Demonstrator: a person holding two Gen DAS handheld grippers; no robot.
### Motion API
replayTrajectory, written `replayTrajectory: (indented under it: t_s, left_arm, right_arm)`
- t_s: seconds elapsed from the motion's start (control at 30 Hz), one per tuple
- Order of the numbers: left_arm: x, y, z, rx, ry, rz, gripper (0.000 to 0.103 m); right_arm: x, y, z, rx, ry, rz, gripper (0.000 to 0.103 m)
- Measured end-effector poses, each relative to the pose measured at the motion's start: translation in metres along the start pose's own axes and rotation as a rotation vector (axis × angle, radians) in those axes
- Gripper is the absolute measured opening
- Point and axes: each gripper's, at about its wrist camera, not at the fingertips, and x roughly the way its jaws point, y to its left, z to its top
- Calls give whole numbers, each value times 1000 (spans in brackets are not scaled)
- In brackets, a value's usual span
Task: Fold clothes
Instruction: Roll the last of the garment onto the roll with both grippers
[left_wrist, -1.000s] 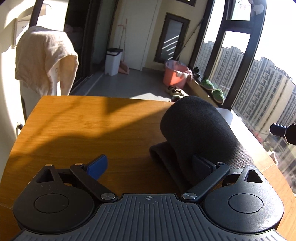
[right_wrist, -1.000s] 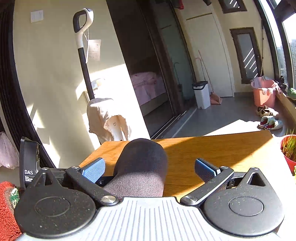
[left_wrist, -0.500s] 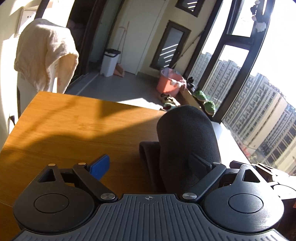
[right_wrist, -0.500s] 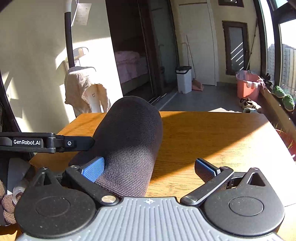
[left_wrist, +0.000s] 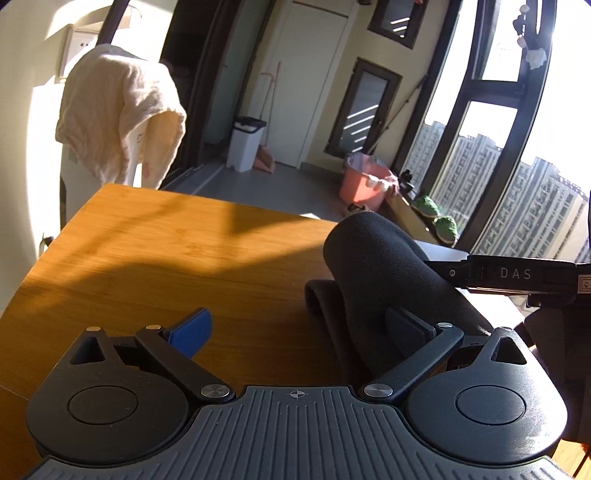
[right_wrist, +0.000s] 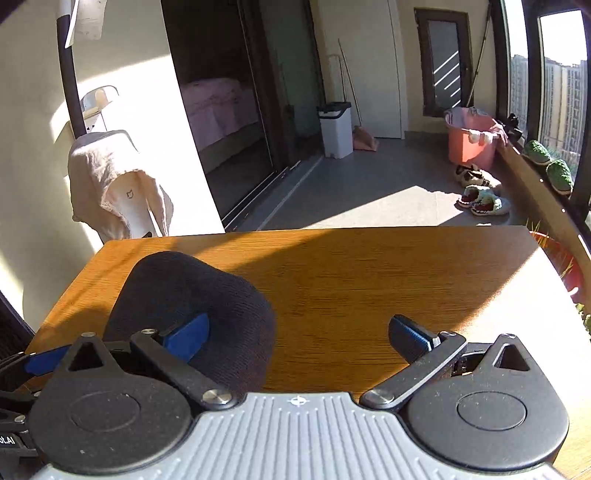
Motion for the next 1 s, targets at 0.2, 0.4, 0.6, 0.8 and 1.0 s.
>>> replayTrajectory:
  t_s: [0.2, 0.4, 0.6, 0.8, 1.0]
  left_arm:
    - [1, 2, 0, -2, 4, -7, 103]
    - [2, 1, 0, 5, 3, -2, 103]
    - [2, 1, 0, 11, 5, -4, 103]
    - [3, 5, 0, -9, 11, -12, 103]
    - [4, 7, 1, -17, 16, -15, 103]
  right_arm:
    - [-22, -2, -8, 2, -31, -8, 103]
    - [-39, -8, -32, 40, -52, 30, 103]
    - [-45, -9, -36, 68, -59, 29, 103]
    - [-49, 10, -32, -3, -60, 52, 103]
    - [-41, 1, -43, 83, -55, 68, 103]
